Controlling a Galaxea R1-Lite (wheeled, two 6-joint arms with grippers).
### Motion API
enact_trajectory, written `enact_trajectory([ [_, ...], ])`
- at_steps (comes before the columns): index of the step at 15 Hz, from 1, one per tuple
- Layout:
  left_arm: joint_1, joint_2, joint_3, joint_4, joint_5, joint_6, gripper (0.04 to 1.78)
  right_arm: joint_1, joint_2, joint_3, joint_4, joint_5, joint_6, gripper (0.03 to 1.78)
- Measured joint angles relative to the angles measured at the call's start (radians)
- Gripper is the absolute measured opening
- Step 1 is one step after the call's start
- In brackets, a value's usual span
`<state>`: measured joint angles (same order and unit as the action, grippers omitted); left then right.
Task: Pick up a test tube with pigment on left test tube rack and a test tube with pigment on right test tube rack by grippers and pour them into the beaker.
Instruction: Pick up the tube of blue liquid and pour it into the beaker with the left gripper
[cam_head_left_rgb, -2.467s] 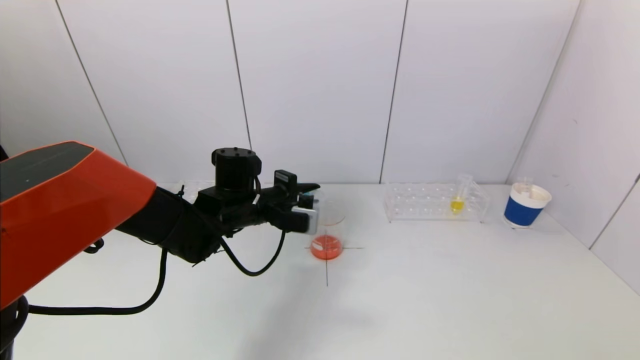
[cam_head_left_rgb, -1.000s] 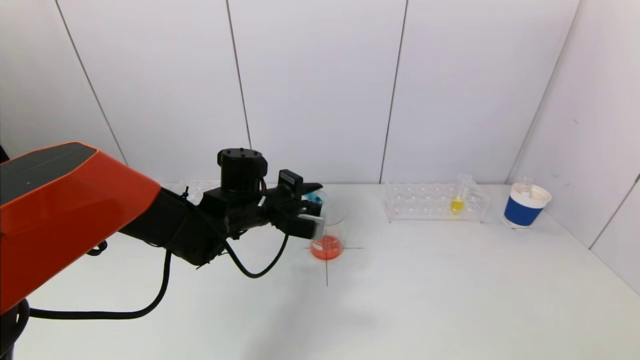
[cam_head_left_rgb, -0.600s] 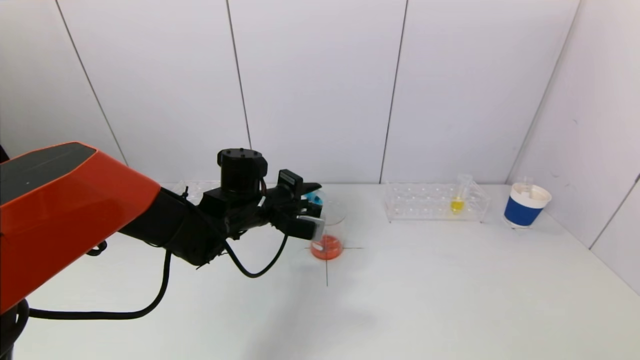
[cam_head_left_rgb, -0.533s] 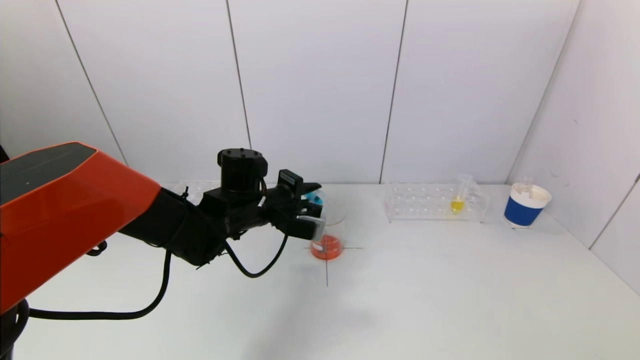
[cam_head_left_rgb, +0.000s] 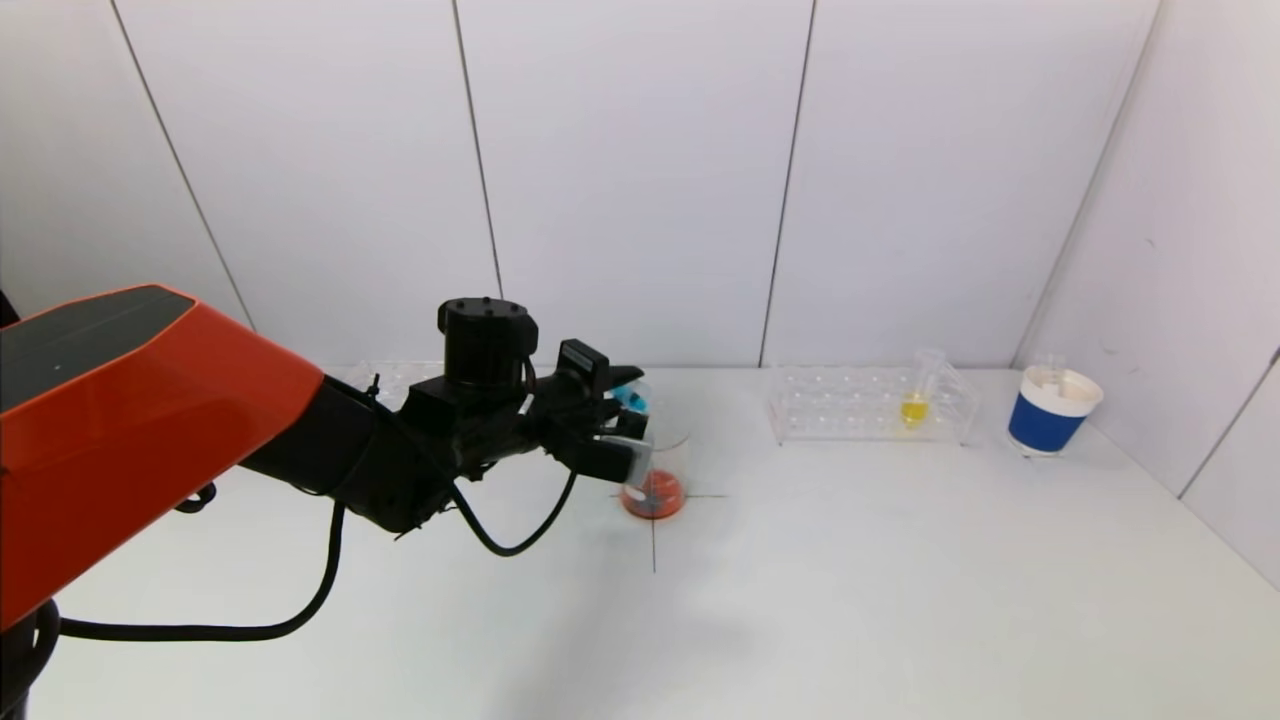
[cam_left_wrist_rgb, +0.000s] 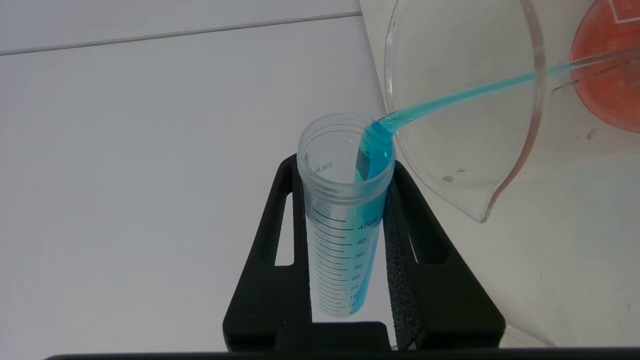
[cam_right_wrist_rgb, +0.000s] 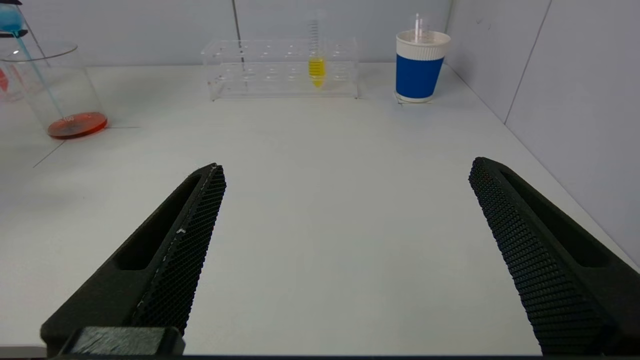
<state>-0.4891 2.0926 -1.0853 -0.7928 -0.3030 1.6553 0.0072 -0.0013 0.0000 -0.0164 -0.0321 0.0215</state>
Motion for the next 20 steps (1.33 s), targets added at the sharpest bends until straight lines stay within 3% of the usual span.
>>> enact_trajectory([
  [20,0.0,-0.012,0.0,-0.005,0.006,0.095,0.44,0.0,0.0,0.0,0.0,0.0,0.0,1.77],
])
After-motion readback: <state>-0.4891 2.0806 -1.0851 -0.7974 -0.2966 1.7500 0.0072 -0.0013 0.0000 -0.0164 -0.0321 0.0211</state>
